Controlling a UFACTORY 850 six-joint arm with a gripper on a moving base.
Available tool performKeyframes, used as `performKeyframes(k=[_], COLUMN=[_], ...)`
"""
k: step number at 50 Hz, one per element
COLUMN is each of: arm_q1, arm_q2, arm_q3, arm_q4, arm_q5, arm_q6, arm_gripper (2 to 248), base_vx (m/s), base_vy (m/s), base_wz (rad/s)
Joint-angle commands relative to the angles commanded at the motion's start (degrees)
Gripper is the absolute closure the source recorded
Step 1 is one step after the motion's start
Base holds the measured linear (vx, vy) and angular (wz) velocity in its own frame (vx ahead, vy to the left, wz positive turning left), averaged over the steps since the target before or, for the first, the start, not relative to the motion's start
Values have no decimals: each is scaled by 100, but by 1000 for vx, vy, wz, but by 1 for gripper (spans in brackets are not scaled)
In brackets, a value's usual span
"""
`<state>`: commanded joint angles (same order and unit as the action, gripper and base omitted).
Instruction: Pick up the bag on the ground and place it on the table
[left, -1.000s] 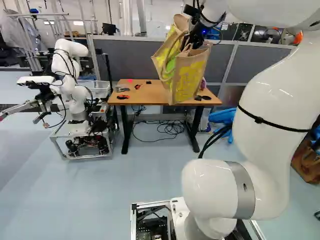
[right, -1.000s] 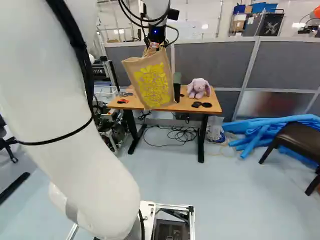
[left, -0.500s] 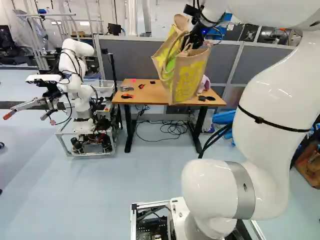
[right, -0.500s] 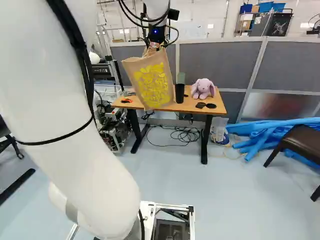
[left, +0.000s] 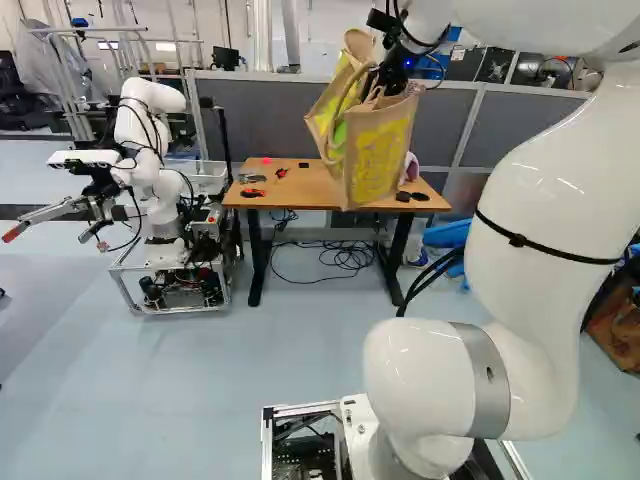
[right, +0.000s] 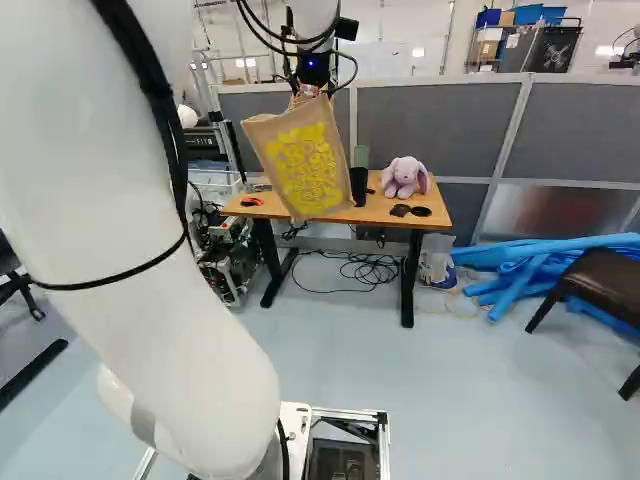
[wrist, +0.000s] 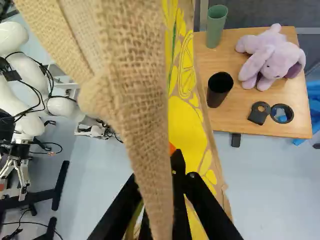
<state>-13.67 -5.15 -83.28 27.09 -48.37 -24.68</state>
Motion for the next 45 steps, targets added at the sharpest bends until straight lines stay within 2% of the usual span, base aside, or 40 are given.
performKeyframes(k=[24,45], arm_q1=[0,0], arm_q2=[0,0], arm_q3=[0,0], arm_q4=[0,0], arm_q5=[0,0], arm_q6=[0,0], arm_gripper=[229,229], base_vx=[37,105], base_vy=[82,43], base_wz=[20,-5])
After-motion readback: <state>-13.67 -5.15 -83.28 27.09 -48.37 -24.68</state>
